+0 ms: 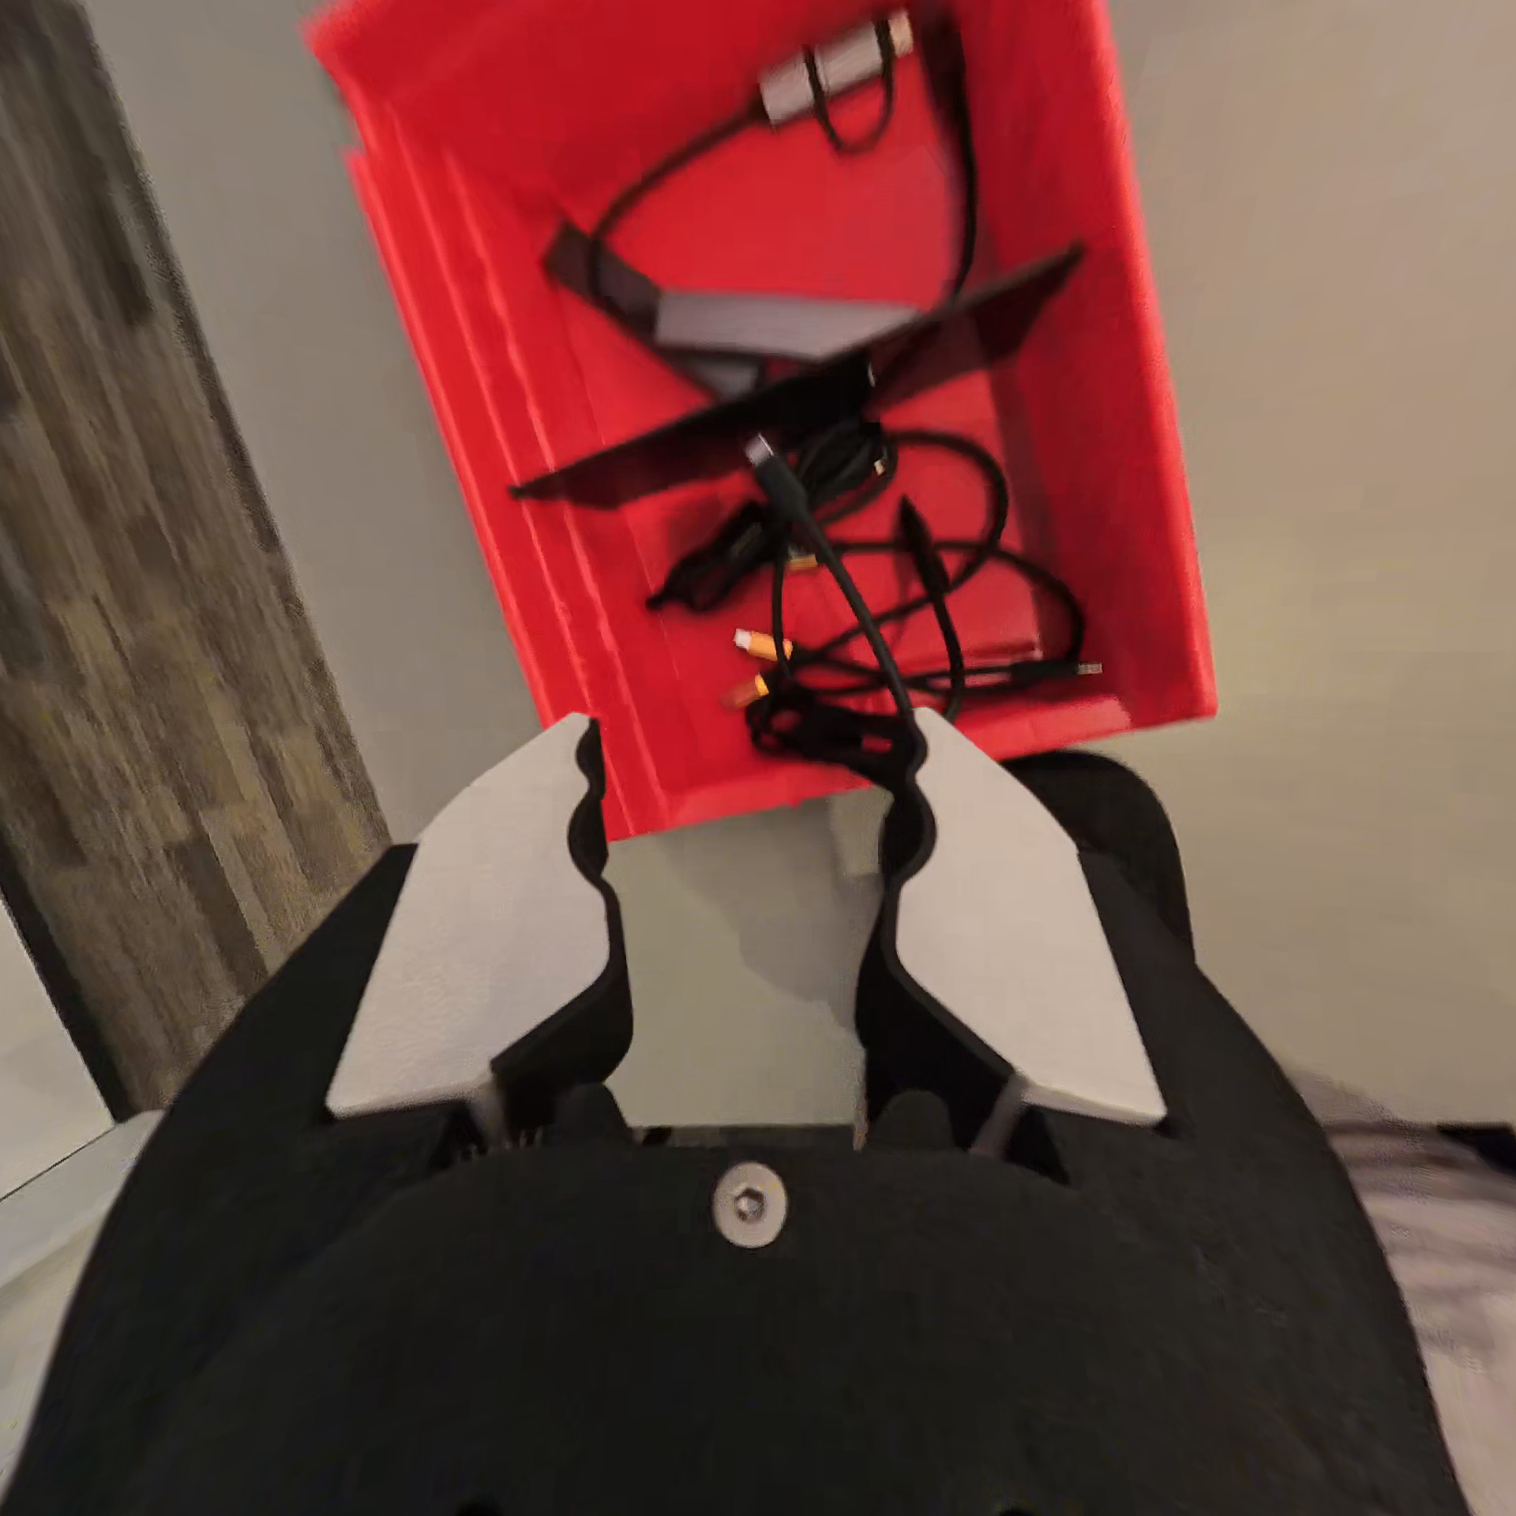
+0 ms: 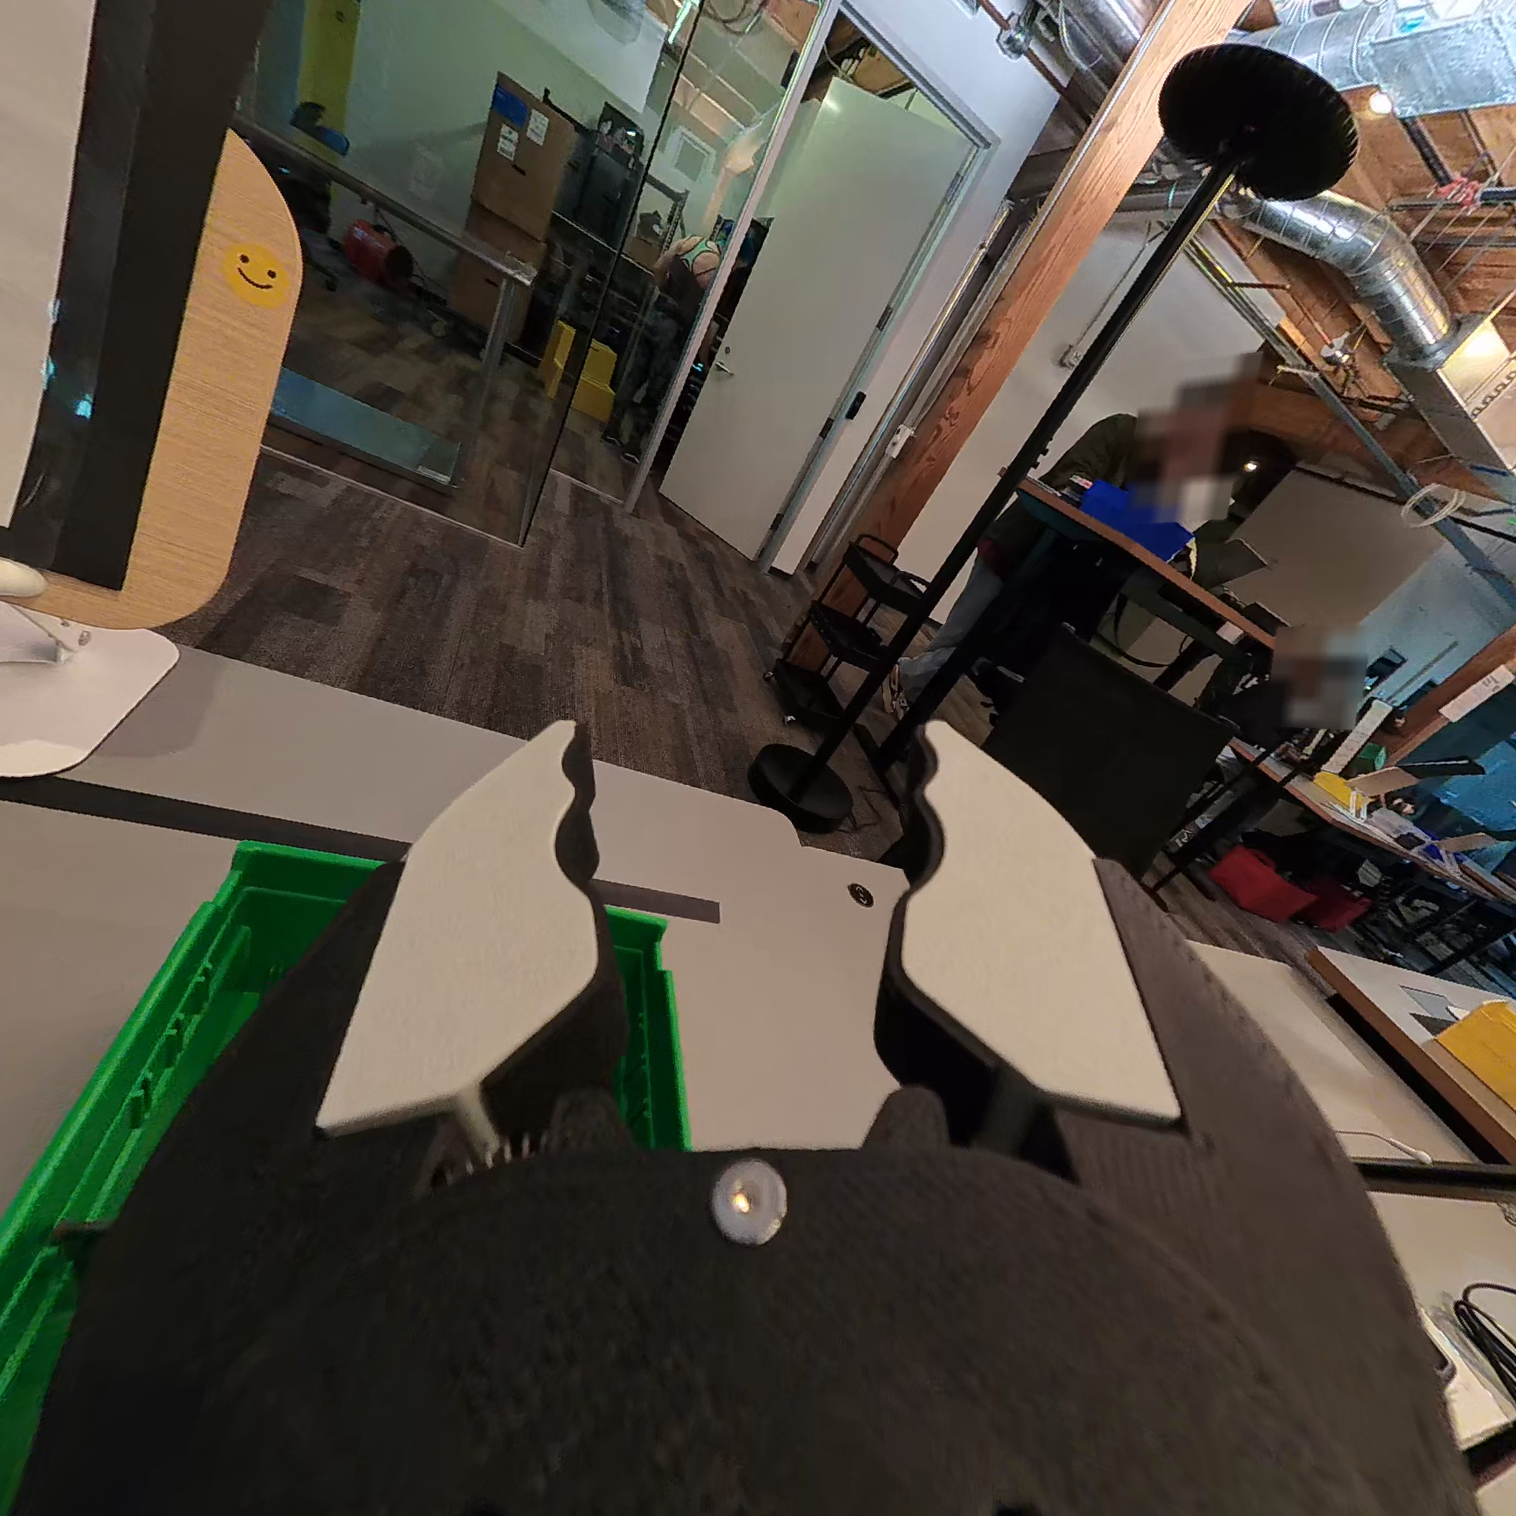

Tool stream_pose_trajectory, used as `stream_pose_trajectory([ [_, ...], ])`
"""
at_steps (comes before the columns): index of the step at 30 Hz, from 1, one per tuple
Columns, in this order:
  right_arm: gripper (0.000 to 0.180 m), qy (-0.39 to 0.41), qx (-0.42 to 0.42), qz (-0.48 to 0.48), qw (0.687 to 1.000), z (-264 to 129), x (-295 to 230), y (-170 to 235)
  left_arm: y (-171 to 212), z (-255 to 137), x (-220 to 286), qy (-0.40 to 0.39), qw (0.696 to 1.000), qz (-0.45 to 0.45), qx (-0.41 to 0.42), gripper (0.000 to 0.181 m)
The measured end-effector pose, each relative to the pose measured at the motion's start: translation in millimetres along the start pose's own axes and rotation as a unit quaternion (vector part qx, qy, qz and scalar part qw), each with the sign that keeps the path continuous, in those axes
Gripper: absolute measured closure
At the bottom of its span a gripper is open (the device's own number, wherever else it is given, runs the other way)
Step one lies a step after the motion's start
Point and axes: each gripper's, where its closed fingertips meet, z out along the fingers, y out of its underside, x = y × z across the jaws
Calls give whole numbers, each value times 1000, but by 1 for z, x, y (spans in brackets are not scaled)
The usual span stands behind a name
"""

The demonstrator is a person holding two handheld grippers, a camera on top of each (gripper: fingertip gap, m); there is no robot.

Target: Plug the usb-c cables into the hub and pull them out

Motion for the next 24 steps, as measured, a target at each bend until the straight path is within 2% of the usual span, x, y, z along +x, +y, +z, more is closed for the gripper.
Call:
stream_pose_trajectory([
  [1, 105, 1, -1, 0, 1000, 0, 1, 1, 6, 6, 4, 11, 1000, 12, -25, 117],
  [4, 105, 4, -2, 2, 1000, -1, 5, 2, 14, 27, 14, 40, 994, 42, -95, 129],
  [6, 105, 6, -3, 5, 1000, -2, 8, 3, 13, 39, 21, 72, 988, 53, -128, 145],
  [11, 105, 10, -3, 11, 1000, -3, 15, 6, 18, 62, 38, 153, 965, 37, -209, 134],
  [14, 105, 11, -6, 13, 1000, -3, 17, 8, 22, 69, 41, 177, 954, 24, -240, 136],
  [17, 105, 11, -7, 12, 1000, -3, 18, 9, 28, 72, 44, 198, 942, 24, -270, 160],
  [18, 105, 10, -7, 11, 1000, -3, 17, 9, 30, 71, 47, 208, 937, 23, -278, 168],
  [21, 106, 9, -9, 7, 1000, -2, 16, 9, 33, 64, 51, 221, 934, 24, -281, 174],
  [24, 106, 7, -10, 3, 1000, -1, 13, 9, 24, 49, 41, 188, 957, 22, -220, 177],
])
